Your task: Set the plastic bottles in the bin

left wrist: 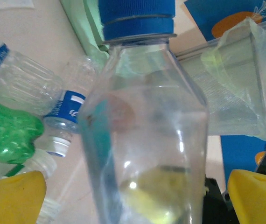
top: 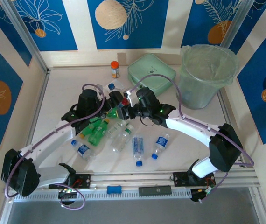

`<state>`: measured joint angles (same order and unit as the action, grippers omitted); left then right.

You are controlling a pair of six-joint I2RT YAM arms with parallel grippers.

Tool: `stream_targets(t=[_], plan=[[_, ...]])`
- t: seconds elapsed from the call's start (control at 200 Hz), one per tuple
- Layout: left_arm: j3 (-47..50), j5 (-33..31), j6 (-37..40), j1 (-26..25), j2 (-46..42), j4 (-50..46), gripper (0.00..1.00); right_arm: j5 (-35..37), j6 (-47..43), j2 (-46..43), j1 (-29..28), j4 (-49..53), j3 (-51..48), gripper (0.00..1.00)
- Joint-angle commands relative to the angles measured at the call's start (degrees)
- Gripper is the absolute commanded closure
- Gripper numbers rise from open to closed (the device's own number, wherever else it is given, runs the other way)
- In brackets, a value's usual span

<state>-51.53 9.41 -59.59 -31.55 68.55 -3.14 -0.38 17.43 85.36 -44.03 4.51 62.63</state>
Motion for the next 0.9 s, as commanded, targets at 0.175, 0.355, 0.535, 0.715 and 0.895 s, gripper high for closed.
stream_targets(t=[0.175, 0.355, 0.535, 0.715, 0.895], plan=[[-4.77, -8.04, 11.84, 5.41, -7.93, -12.1, 0.01, 1.85, 0.37, -8.17, 7.08, 4.14, -3.04, 0.48], [-2.7, -9.45, 13.6, 8.93, -10.86, -14.87, 0.01, 1.9, -0.38, -15.29, 15.61, 8.83, -1.94, 0.49], [0.85, -6.82, 13.05, 9.14, -10.39, -12.52, 0.01, -1.4, 0.73, -19.39, 26.95, 13.42, 4.12, 0.5], [4.62, 0.96, 9.61, 8.61, -7.04, -6.11, 0.01, -1.4, 0.8, -17.92, 36.6, 19.46, 13.95, 0.5], [4.6, 3.47, 10.33, 5.82, -3.7, -3.69, 0.01, -0.66, 2.67, -13.23, 45.24, 25.73, 23.72, 0.5]])
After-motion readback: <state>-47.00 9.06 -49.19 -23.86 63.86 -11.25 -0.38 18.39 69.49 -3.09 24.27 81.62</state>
